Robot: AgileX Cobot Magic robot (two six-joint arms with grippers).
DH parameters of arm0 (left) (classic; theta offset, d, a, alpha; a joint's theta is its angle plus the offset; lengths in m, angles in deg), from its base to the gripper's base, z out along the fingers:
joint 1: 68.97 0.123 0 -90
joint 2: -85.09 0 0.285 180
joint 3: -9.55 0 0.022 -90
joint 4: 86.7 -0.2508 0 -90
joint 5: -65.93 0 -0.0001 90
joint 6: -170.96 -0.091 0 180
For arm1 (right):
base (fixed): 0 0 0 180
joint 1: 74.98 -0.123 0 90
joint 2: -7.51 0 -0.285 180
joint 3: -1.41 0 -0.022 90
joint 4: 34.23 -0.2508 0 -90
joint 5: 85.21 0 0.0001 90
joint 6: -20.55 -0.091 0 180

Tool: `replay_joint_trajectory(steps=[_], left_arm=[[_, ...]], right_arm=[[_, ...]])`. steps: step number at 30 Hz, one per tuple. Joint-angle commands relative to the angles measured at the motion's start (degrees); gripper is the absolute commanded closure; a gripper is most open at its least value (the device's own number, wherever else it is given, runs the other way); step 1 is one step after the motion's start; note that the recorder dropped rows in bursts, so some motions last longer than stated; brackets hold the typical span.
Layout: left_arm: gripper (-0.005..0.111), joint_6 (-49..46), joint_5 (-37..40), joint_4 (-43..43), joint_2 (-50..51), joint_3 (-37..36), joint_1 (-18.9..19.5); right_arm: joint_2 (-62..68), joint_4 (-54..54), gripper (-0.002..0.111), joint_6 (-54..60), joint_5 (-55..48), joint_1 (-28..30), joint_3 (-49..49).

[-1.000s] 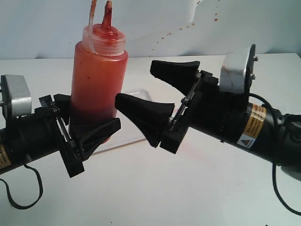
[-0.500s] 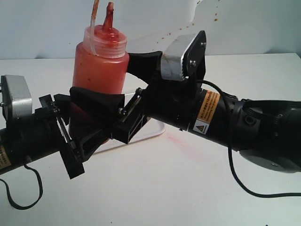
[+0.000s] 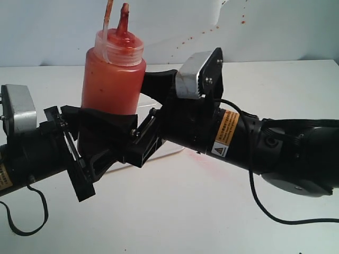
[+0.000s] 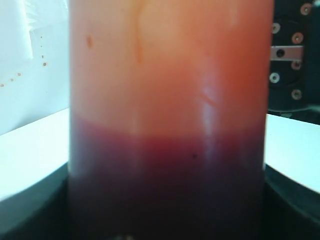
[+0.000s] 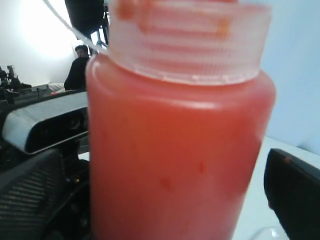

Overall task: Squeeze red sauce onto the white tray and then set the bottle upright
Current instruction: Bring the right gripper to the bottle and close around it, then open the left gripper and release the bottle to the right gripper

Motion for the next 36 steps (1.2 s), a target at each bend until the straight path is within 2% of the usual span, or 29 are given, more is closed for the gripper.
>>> replay_joint_trajectory(steps=[1,5,7,10,12,18,25,36], left_arm=[[0.107,-0.50,-3.13,0.55,-0.20,0.43,-0.29],[0.107,-0.50,-3.13,0.30,-0.20,0.43,-0.29],[0.107,-0.50,-3.13,0.30,-0.20,0.43,-0.29],[0.107,-0.50,-3.13,0.25,-0.20,0.43,-0.29],[0.107,-0.50,-3.13,0.25,-0.20,0.43,-0.29],[0.107,-0.50,-3.13,0.01,-0.20,0.43,-0.29],[0.107,-0.37,-3.13,-0.14,-0.20,0.43,-0.29],[0.102,-0.25,-3.13,-0.14,-0.20,0.43,-0.29]], right_arm=[[0.08,-1.37,0.004,-0.06,2.16,-0.19,0.42],[0.08,-2.19,0.008,-0.99,2.32,-1.23,0.42],[0.08,-4.88,0.014,-0.99,2.14,-2.76,0.42],[0.08,-8.45,0.029,0.27,1.57,-5.20,0.42],[0.08,-9.22,0.043,1.82,1.57,-6.24,0.42],[0.08,-9.92,0.082,2.07,-0.44,-6.48,0.42],[0.08,-11.59,0.108,7.42,-3.22,-6.48,0.42],[0.08,-13.39,0.108,15.40,-3.47,-6.48,0.42]])
